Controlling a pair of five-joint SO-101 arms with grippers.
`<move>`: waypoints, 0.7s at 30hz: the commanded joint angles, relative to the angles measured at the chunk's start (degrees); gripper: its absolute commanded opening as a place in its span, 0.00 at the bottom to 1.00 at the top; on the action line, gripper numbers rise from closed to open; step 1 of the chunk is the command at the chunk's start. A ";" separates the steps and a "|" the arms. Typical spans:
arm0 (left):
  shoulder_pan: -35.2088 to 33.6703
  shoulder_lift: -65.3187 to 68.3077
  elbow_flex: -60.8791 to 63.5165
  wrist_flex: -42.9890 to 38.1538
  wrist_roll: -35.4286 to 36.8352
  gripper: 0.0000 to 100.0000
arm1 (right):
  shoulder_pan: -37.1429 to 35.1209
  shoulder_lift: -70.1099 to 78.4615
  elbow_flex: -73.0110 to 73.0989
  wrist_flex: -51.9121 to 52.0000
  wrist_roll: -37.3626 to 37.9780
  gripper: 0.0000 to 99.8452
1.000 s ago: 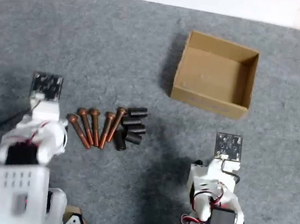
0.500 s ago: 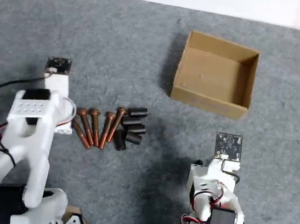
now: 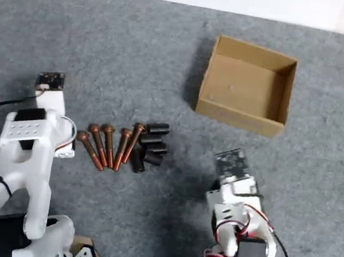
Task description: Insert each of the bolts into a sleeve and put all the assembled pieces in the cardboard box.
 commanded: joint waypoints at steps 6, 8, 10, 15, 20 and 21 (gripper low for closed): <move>-1.45 -1.80 -0.40 -1.67 -0.09 0.01 | -13.58 28.44 -19.30 -3.82 1.49 0.21; -3.21 -1.63 -0.31 -2.11 0.09 0.01 | -17.89 38.55 -23.08 -5.85 1.41 0.21; -4.88 -1.63 -0.40 -2.11 0.18 0.01 | -23.69 47.43 -26.33 -6.73 1.41 0.21; -6.29 -1.63 -0.40 -2.90 0.26 0.01 | -34.77 58.86 -31.16 -13.58 -2.20 0.21; -6.37 -1.63 -0.40 -2.90 0.26 0.01 | -40.40 64.84 -31.25 -17.80 -2.29 0.21; -6.37 -1.71 -0.40 -2.90 0.26 0.01 | -40.66 65.63 -31.25 -17.80 -2.29 0.21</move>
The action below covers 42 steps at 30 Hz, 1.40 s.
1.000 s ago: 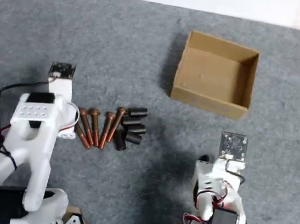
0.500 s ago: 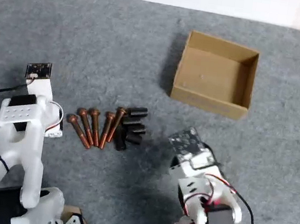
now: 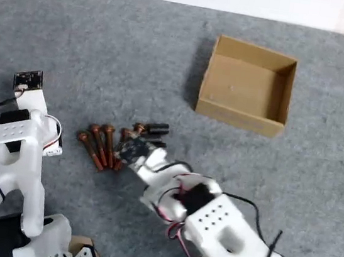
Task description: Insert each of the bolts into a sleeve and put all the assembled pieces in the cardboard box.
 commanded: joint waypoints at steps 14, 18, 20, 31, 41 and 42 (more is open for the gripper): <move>-0.48 -1.71 -0.40 -1.23 0.00 0.01 | 0.22 19.56 -10.77 -9.63 3.78 0.21; -0.40 -1.80 -0.40 -1.23 0.00 0.01 | 1.10 22.90 -13.14 -9.71 5.54 0.21; -0.40 -1.80 -0.40 -1.14 0.00 0.01 | 1.54 23.87 -13.93 -10.24 5.71 0.21; -0.57 -1.89 -0.40 -0.88 0.00 0.01 | 8.66 25.01 -13.67 -12.62 5.71 0.21; -0.57 -1.89 -0.40 -0.88 0.00 0.01 | 6.90 25.36 -11.21 -13.85 6.15 0.21; -0.57 -1.89 -0.40 -0.88 0.00 0.01 | 6.37 25.45 -11.38 -13.85 6.95 0.21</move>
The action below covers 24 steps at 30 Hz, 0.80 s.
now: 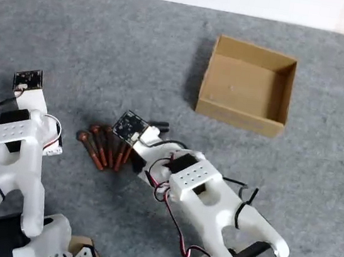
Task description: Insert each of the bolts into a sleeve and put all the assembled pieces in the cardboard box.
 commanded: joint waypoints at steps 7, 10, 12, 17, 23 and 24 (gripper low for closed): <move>-0.66 -1.89 -0.40 -0.26 0.00 0.01 | -1.36 -0.13 2.51 -6.20 2.46 0.21; -0.66 -1.89 -0.40 -0.26 -0.09 0.01 | -1.71 -0.22 2.77 -6.11 2.46 0.21; -0.66 -1.89 -0.40 -0.26 -0.09 0.01 | -1.80 -0.31 2.77 -6.02 2.46 0.21; -0.66 -1.89 -0.40 -0.26 -0.09 0.01 | -2.07 -0.84 2.51 -3.47 2.37 0.22; -1.54 -1.89 -0.40 -0.35 -0.09 0.01 | -2.07 -0.84 2.33 -2.24 2.11 0.32; -1.63 -1.89 -0.40 -0.44 -0.09 0.01 | -2.07 -0.84 2.33 -2.24 2.11 0.32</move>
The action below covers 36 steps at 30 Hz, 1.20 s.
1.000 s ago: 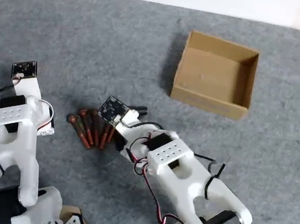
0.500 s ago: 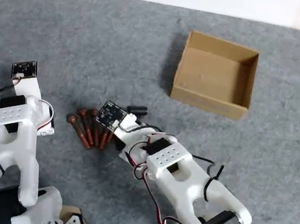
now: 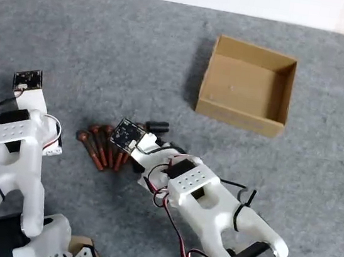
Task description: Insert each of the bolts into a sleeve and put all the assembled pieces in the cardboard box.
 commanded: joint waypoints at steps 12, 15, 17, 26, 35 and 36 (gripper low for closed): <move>-1.10 -1.98 -0.40 -0.35 0.09 0.01 | -0.13 -0.22 -0.13 -7.60 0.44 0.32; -1.10 -1.98 -0.40 -0.26 0.09 0.01 | -0.40 -0.22 -0.13 -10.95 -3.25 0.32; -1.10 -1.98 -0.40 -0.26 0.09 0.01 | -0.40 -0.13 -0.13 -13.05 -4.40 0.32; -1.27 -1.98 -0.40 -0.26 0.09 0.01 | -0.13 -0.13 2.59 -11.47 -4.31 0.32; -1.27 -1.98 -0.40 -0.26 0.09 0.01 | -0.31 1.89 2.24 -10.15 -2.46 0.32; -1.27 -1.98 -0.40 -0.26 0.09 0.01 | -0.40 3.74 2.15 -9.80 -1.85 0.32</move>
